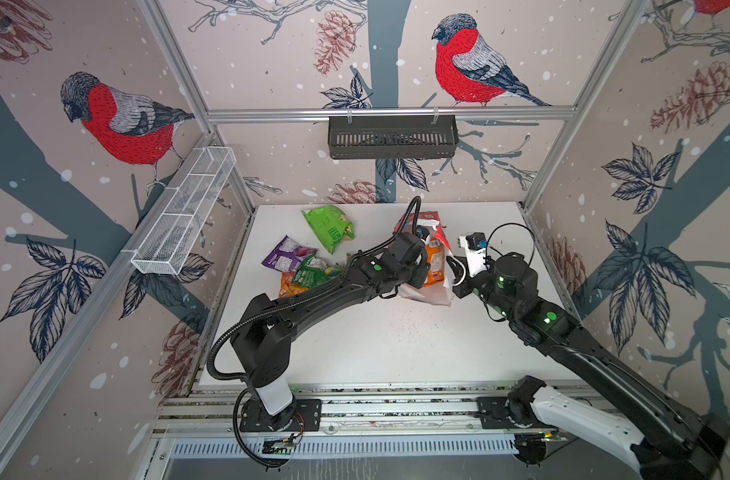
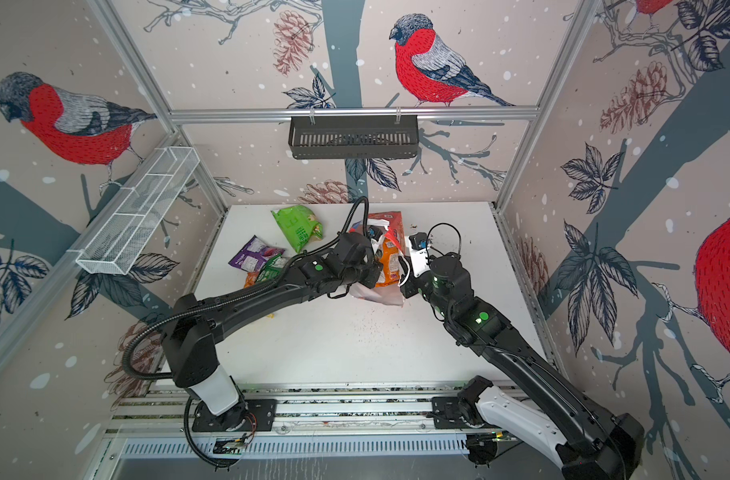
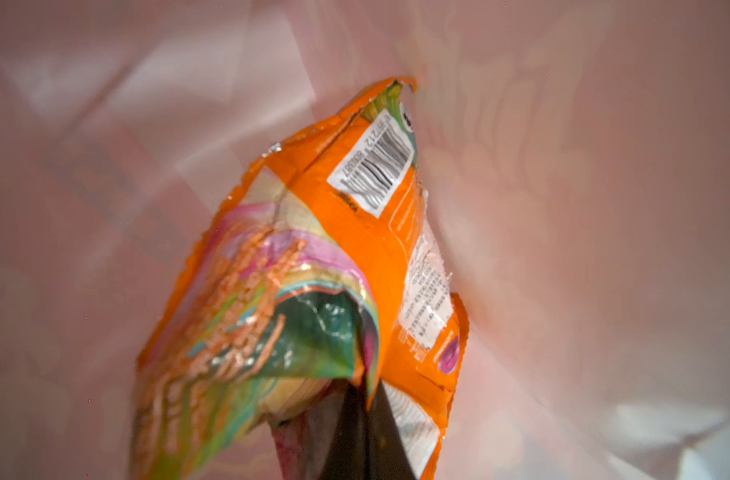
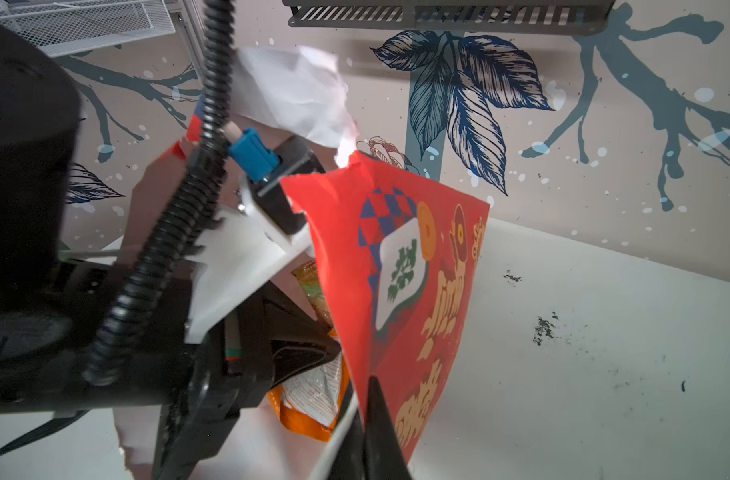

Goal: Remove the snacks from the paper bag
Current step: 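Lift the orange packet up out of the bag with the left gripper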

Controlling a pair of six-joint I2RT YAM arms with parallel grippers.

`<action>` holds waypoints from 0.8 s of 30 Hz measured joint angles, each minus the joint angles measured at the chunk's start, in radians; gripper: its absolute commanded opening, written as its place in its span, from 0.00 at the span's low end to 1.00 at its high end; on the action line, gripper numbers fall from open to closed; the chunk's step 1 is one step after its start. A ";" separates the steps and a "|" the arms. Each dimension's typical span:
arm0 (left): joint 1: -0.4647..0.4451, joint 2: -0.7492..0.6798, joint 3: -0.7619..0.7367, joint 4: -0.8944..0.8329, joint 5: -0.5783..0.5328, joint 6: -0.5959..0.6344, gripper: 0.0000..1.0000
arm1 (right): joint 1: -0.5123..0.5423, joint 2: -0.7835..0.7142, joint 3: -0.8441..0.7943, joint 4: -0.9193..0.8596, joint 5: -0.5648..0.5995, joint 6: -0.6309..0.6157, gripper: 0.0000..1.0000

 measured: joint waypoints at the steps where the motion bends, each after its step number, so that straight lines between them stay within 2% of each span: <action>1: 0.000 -0.016 -0.003 0.000 0.000 0.000 0.00 | 0.001 0.008 0.005 -0.001 0.016 0.006 0.00; 10: 0.000 -0.174 -0.132 0.061 0.002 0.019 0.00 | 0.010 0.056 0.044 -0.024 0.128 0.053 0.00; 24: 0.000 -0.293 -0.152 0.090 -0.003 0.025 0.00 | 0.002 0.107 0.098 -0.072 0.279 0.127 0.00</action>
